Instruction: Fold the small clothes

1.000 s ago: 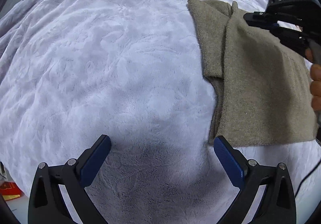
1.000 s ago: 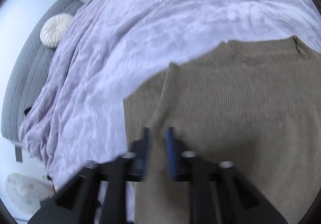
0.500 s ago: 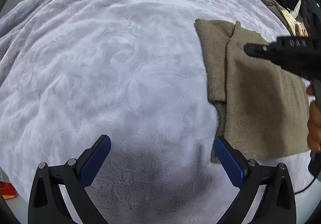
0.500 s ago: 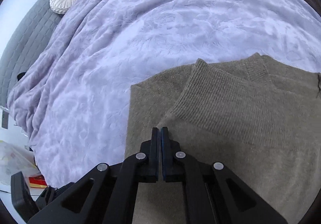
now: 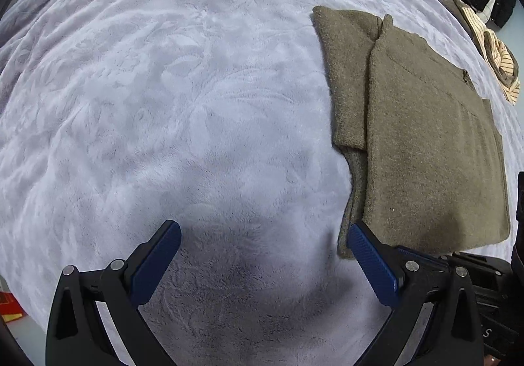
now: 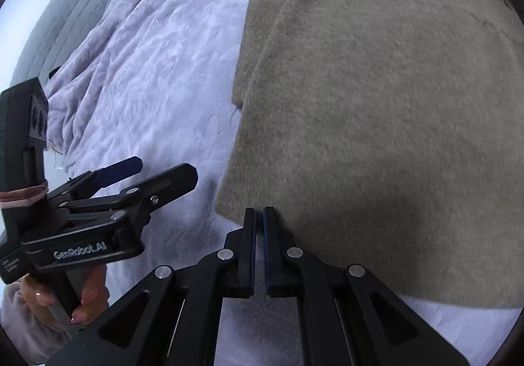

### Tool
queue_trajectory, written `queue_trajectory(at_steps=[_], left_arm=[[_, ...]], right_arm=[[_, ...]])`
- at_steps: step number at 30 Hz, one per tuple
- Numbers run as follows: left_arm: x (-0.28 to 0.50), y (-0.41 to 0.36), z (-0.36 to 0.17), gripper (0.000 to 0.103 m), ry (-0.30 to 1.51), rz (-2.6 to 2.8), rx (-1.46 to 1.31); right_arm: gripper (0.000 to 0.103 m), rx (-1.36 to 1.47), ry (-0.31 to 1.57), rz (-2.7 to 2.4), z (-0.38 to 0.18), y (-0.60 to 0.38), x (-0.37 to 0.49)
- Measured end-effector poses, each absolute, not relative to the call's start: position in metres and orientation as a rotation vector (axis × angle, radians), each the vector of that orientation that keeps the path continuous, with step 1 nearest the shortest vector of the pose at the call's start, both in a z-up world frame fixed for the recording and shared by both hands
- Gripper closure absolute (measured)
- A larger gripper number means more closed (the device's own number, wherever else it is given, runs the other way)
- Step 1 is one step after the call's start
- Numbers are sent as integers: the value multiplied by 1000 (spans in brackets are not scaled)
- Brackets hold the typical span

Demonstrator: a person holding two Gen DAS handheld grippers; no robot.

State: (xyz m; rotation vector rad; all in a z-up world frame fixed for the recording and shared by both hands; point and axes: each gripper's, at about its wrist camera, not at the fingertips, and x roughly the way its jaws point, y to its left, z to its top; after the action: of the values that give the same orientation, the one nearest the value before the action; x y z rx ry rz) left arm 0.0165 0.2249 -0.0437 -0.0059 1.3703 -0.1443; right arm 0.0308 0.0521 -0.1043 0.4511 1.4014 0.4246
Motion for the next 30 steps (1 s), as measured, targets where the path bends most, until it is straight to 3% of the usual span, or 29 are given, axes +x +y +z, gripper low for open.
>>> queue_trajectory(at_steps=[6, 17, 30], left_arm=[[7, 210, -44, 0, 1382, -151, 13], [3, 175, -53, 0, 1410, -179, 69], [2, 135, -69, 0, 1461, -212, 52]], right_arm=[[94, 638, 1431, 349, -114, 16, 4], [66, 821, 1382, 274, -118, -13, -26], [62, 969, 1304, 212, -121, -41, -37]])
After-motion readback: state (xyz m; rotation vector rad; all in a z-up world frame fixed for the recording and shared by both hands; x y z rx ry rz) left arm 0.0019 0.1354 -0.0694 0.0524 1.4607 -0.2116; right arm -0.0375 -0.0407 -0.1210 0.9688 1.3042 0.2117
